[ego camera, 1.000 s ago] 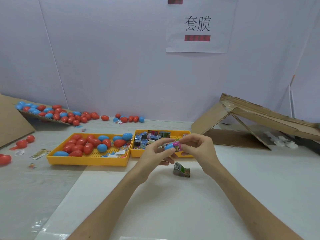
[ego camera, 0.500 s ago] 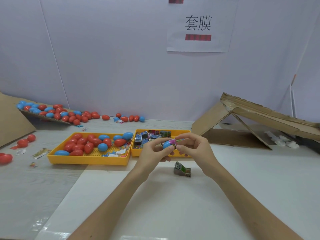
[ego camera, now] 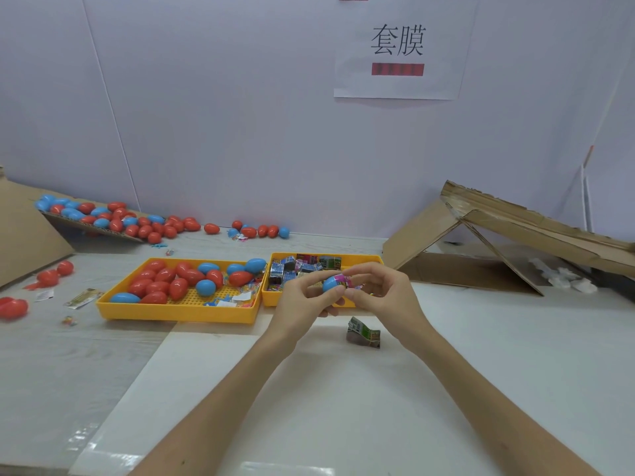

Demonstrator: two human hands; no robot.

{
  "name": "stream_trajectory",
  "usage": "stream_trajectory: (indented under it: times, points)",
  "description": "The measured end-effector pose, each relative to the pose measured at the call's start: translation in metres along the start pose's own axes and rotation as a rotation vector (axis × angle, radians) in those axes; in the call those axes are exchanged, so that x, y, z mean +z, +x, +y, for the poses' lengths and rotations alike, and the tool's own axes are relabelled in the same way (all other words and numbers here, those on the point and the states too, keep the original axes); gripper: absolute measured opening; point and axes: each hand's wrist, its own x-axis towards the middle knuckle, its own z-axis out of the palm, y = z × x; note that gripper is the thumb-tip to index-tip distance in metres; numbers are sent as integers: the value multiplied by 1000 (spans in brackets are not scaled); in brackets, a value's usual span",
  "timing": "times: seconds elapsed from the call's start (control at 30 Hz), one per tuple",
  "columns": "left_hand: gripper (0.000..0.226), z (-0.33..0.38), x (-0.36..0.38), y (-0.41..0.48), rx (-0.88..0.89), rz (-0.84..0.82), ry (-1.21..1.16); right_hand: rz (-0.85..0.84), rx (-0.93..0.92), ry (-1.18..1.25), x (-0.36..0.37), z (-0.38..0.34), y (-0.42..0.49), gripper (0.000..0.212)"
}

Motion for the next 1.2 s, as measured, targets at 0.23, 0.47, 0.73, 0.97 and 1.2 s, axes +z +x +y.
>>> stream_trajectory:
  times: [0.23, 0.47, 0.73, 0.97, 1.2]
  points:
    - [18, 4, 3, -3, -79, -61, -163, 2, 50, 135, -1, 1, 1, 18]
    - [31, 4, 0, -1, -60, -148, -158, 46, 35, 151, -3, 1, 2, 16]
    - [24, 0, 3, 0, 15, -23, -45, 31, 77, 215, -3, 3, 2, 20]
    - [26, 1, 4, -1, 75, 3, 20, 59, 103, 234, -1, 3, 1, 20]
    - [29, 2, 6, -2, 104, 27, 90, 110, 89, 214, 6, 1, 1, 19]
